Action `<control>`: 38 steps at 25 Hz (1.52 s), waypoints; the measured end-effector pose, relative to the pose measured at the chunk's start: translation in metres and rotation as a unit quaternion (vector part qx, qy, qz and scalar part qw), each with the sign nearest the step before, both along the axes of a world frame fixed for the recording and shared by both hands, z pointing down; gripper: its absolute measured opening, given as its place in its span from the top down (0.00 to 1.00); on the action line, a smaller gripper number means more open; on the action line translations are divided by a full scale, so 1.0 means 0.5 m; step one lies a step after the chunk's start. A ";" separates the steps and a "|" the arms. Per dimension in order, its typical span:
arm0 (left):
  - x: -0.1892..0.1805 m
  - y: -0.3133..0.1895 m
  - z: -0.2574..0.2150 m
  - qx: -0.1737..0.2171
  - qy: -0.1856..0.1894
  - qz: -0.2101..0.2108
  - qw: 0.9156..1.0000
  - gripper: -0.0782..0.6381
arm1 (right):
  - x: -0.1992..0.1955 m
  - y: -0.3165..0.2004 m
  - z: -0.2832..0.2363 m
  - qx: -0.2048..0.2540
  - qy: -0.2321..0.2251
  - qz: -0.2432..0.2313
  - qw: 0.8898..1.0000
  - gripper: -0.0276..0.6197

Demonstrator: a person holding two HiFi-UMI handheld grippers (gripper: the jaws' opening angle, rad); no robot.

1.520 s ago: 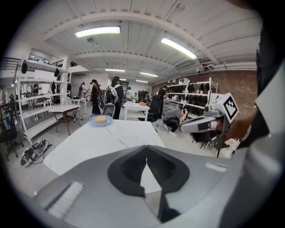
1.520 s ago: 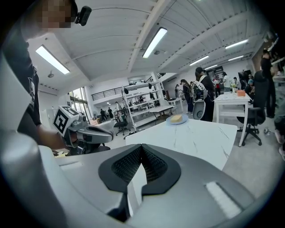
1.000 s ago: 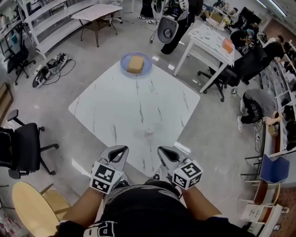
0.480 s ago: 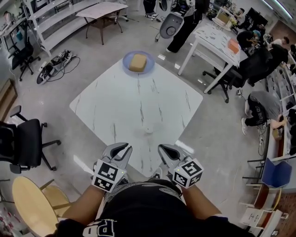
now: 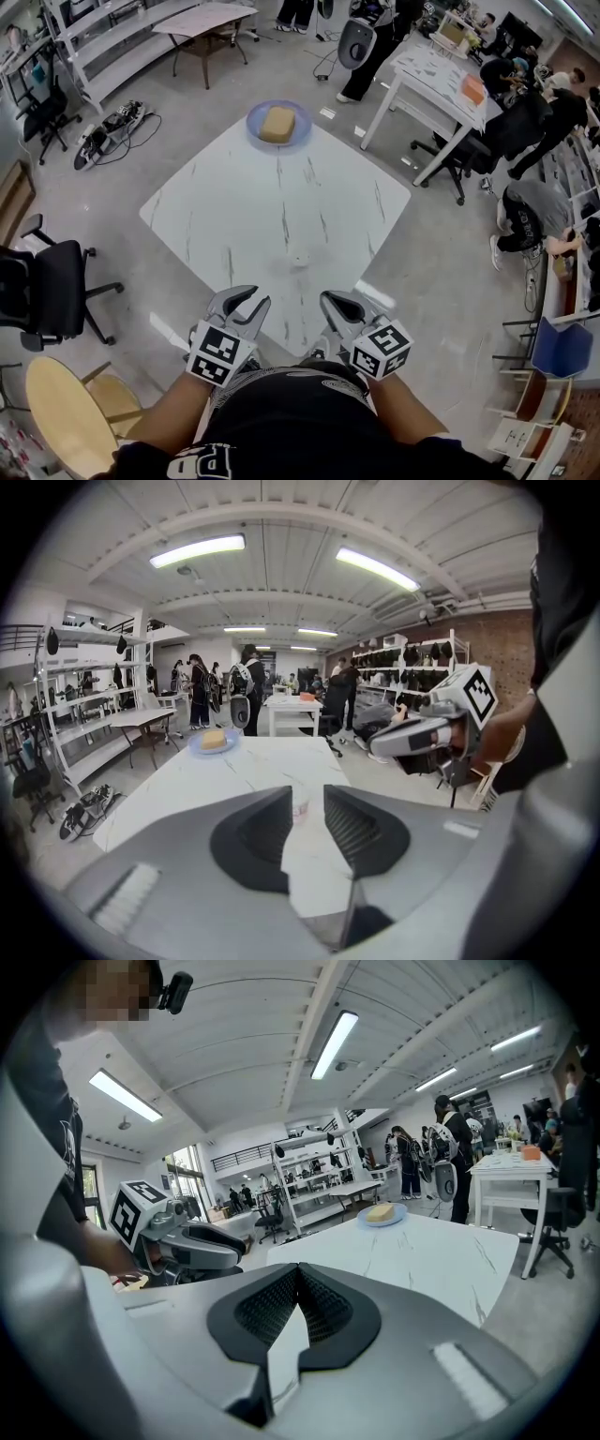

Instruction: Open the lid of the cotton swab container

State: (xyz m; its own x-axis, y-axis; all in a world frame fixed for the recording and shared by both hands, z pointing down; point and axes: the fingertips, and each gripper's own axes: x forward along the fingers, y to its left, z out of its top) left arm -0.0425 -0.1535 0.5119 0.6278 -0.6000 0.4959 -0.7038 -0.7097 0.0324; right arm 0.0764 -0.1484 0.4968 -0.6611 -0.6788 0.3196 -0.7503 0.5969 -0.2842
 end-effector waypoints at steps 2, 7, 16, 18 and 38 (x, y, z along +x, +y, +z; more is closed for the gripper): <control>-0.001 -0.001 0.000 0.000 0.000 0.000 1.000 0.65 | 0.001 0.002 0.001 0.000 -0.001 0.002 1.000 0.96; -0.002 -0.002 0.000 0.001 -0.004 0.004 1.000 0.63 | 0.005 0.005 0.000 0.001 -0.004 0.009 1.000 0.96; 0.010 -0.009 -0.003 0.004 -0.004 0.018 1.000 0.59 | 0.011 0.006 -0.004 0.002 -0.001 0.011 1.000 0.96; 0.015 -0.009 -0.005 0.004 -0.003 0.021 1.000 0.58 | 0.013 0.006 -0.006 0.002 0.001 0.011 1.000 0.96; 0.034 -0.008 -0.002 0.007 0.008 0.031 0.999 0.49 | 0.024 0.006 -0.002 0.002 0.008 0.010 1.000 0.96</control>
